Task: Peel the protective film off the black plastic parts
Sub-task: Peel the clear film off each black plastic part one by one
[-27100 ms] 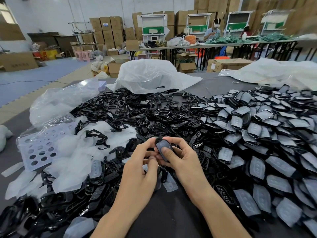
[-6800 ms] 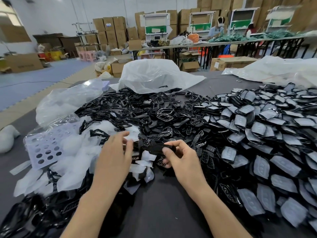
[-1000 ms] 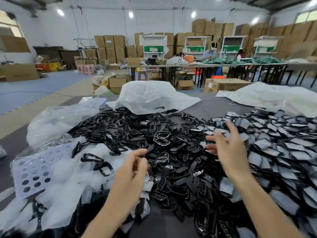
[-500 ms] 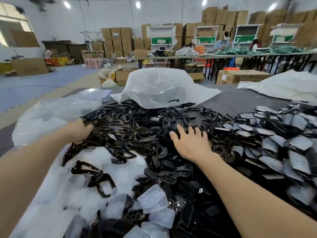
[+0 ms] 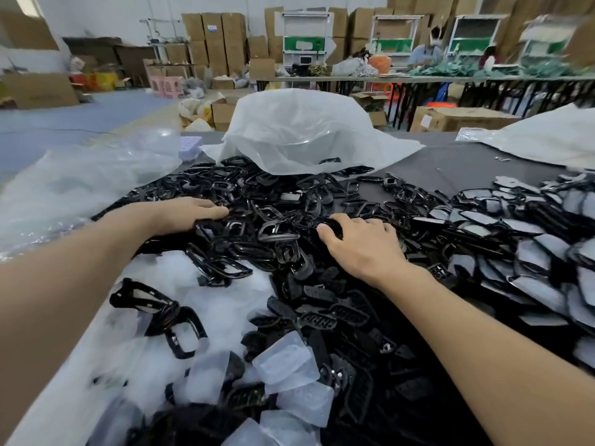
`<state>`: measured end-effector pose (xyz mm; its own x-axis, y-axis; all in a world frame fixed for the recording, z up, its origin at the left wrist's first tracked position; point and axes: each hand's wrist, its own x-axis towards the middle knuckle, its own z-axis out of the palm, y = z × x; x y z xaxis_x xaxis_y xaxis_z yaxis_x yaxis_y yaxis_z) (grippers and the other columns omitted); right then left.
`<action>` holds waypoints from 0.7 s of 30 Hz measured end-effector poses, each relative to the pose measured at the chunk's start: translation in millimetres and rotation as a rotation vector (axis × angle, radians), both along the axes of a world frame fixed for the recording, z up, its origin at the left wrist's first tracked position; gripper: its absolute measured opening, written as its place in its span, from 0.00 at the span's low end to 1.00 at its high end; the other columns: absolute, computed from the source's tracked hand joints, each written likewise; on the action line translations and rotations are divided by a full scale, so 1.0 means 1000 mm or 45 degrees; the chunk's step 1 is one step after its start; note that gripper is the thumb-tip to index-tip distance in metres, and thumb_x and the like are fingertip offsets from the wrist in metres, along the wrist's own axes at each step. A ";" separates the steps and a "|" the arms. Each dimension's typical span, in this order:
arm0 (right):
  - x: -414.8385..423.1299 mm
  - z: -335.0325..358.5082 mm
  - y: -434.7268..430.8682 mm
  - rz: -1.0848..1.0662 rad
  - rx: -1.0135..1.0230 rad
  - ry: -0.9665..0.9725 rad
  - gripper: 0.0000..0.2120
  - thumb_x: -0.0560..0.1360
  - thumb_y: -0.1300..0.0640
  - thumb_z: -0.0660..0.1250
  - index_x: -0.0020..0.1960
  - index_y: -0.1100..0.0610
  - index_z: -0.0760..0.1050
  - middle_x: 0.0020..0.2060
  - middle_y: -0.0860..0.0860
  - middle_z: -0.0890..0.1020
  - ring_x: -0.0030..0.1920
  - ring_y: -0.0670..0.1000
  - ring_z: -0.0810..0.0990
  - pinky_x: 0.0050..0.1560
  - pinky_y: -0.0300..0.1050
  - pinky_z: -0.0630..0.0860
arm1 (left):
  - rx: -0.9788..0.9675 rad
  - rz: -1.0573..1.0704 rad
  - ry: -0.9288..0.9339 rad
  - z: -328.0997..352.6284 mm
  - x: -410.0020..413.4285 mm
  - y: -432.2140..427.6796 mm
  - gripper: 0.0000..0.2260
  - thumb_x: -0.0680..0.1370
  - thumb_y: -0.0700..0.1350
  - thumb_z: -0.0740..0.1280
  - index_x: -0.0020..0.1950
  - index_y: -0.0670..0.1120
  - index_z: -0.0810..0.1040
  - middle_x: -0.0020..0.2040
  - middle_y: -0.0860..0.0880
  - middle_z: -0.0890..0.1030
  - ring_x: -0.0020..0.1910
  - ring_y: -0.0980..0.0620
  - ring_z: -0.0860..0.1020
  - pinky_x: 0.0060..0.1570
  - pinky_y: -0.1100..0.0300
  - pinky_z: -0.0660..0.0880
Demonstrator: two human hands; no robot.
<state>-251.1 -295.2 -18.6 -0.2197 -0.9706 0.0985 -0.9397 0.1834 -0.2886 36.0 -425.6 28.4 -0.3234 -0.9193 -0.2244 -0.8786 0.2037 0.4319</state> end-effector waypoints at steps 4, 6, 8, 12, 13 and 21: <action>0.009 0.008 0.010 0.049 -0.038 -0.010 0.30 0.79 0.32 0.45 0.73 0.46 0.66 0.66 0.55 0.78 0.69 0.60 0.71 0.70 0.60 0.60 | 0.047 -0.261 0.038 0.023 -0.034 0.040 0.12 0.84 0.50 0.61 0.58 0.45 0.80 0.63 0.44 0.78 0.65 0.43 0.74 0.67 0.56 0.65; 0.014 0.010 0.016 0.062 -0.051 -0.008 0.28 0.79 0.33 0.46 0.69 0.47 0.68 0.63 0.56 0.80 0.66 0.60 0.74 0.66 0.59 0.64 | 0.066 -0.285 -0.025 0.028 -0.053 0.061 0.18 0.80 0.61 0.62 0.63 0.53 0.78 0.63 0.52 0.76 0.64 0.50 0.73 0.67 0.56 0.65; 0.017 0.015 0.026 0.074 -0.047 -0.045 0.25 0.80 0.34 0.49 0.66 0.47 0.69 0.61 0.57 0.80 0.63 0.61 0.76 0.62 0.56 0.67 | 0.025 -0.312 -0.121 0.032 -0.067 0.078 0.24 0.77 0.67 0.62 0.67 0.54 0.76 0.62 0.53 0.75 0.62 0.51 0.73 0.60 0.59 0.69; 0.017 0.028 0.055 0.134 -0.016 -0.221 0.21 0.80 0.37 0.57 0.68 0.46 0.70 0.61 0.57 0.80 0.61 0.62 0.78 0.62 0.54 0.73 | -0.119 -0.373 -0.136 0.037 -0.073 0.105 0.18 0.77 0.59 0.69 0.60 0.49 0.78 0.58 0.49 0.80 0.54 0.50 0.77 0.52 0.60 0.71; 0.018 0.030 0.065 0.146 -0.050 -0.274 0.18 0.81 0.40 0.59 0.66 0.46 0.72 0.60 0.56 0.81 0.60 0.62 0.78 0.60 0.54 0.74 | -0.160 -0.380 -0.118 0.040 -0.072 0.111 0.15 0.77 0.57 0.70 0.58 0.50 0.78 0.57 0.50 0.80 0.53 0.51 0.78 0.51 0.61 0.70; 0.023 0.053 0.130 0.197 -0.192 -0.481 0.13 0.83 0.49 0.59 0.60 0.54 0.79 0.58 0.56 0.83 0.60 0.60 0.78 0.58 0.50 0.72 | -0.390 -0.369 -0.407 0.084 -0.061 0.161 0.10 0.78 0.53 0.69 0.50 0.51 0.72 0.50 0.51 0.77 0.49 0.49 0.74 0.46 0.55 0.70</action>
<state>-228.5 -165.5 34.1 -0.1204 -0.9759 0.1820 -0.7761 -0.0218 -0.6303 -24.9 -264.2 112.0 -0.5333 -0.8413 -0.0886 -0.8458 0.5325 0.0342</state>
